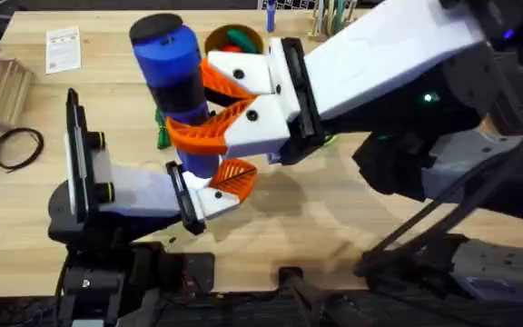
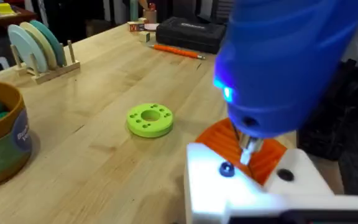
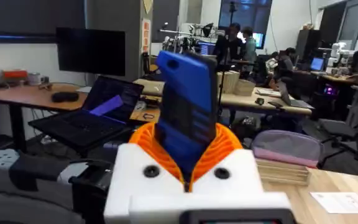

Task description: Pick up the gripper from the table and insert it into the empty holder that is missing its gripper. Then pick up a screw, insert it into the mounting hole, and use the screwdriver to tighten it. Finally, clean up the table by picking up the vegetable and placing it into the bucket.

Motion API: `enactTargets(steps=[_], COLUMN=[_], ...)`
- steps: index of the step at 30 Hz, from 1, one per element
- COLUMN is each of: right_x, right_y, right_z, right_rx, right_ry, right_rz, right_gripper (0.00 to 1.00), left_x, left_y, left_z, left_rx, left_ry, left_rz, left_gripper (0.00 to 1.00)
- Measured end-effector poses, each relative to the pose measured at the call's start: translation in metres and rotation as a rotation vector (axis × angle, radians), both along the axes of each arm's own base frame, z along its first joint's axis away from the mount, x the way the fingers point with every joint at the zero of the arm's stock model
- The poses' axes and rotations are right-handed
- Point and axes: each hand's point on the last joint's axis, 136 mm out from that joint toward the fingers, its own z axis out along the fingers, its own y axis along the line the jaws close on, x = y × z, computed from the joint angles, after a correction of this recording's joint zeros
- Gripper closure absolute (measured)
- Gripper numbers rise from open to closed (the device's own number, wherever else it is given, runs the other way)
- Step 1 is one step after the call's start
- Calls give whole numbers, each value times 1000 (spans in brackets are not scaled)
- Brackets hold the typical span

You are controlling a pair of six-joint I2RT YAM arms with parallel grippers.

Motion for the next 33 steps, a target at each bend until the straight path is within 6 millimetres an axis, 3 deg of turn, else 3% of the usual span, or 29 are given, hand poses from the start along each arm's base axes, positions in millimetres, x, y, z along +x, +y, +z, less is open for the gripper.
enactTargets(steps=[33], right_x=[2], right_y=[2], right_z=[-7], right_rx=[-20], right_ry=[-26], right_rz=[-17], right_gripper=[979], left_x=[0], left_y=[0], left_z=[0], left_rx=[0], left_ry=[0], left_rz=[0], left_gripper=[995])
